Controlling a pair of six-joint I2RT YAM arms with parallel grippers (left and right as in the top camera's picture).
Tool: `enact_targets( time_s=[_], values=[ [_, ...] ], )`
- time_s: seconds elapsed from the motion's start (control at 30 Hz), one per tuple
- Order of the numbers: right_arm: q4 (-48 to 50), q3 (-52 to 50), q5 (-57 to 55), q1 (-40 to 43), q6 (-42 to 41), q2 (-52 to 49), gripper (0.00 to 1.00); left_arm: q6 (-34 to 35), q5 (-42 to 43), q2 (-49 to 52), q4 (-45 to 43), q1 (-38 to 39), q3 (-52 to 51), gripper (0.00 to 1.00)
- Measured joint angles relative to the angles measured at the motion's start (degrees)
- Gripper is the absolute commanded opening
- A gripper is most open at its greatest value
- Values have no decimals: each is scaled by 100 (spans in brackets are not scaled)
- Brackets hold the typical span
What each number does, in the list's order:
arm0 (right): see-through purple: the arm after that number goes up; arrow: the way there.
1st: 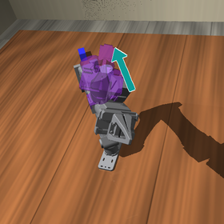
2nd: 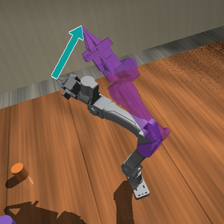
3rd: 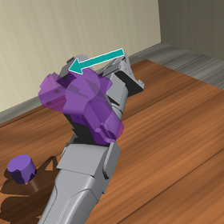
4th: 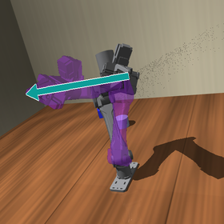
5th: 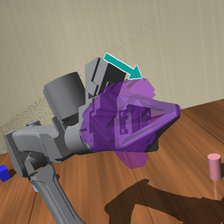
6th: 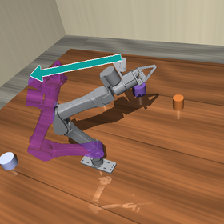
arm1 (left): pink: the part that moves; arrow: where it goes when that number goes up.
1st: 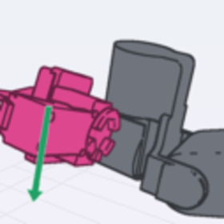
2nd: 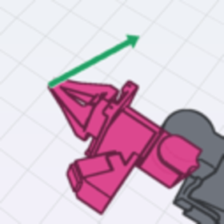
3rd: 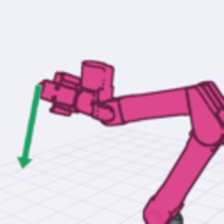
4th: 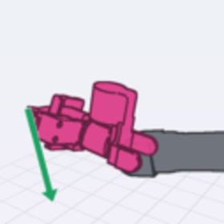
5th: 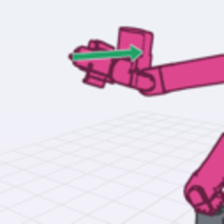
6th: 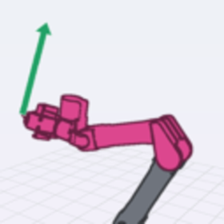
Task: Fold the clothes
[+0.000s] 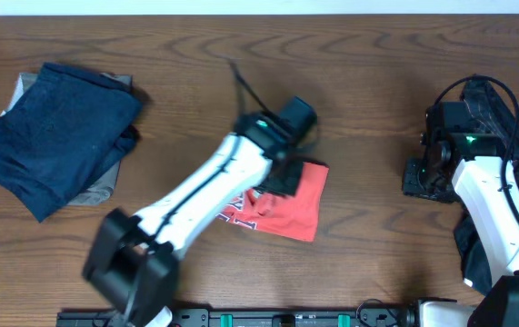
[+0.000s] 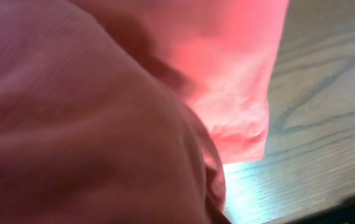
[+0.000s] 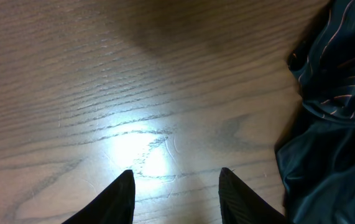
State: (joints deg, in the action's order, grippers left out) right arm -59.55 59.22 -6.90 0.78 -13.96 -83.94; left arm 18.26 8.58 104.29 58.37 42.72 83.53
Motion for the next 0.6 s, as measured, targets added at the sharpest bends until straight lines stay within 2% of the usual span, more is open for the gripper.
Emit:
enact_targets(
  time_s=[0.1,0.2,0.33,0.6],
  values=[
    [-2,0,50,0,0,0,43,2,0,240,-166,221,0,6],
    [0,0,90,0,-2,0,50,2,0,297,-297,326,0,6],
    [0,0,111,0,39,0,55,13,0,297,-485,415,0,6],
    [17,0,262,0,57,0,57,24,22,297,-850,636,0,7]
  ],
)
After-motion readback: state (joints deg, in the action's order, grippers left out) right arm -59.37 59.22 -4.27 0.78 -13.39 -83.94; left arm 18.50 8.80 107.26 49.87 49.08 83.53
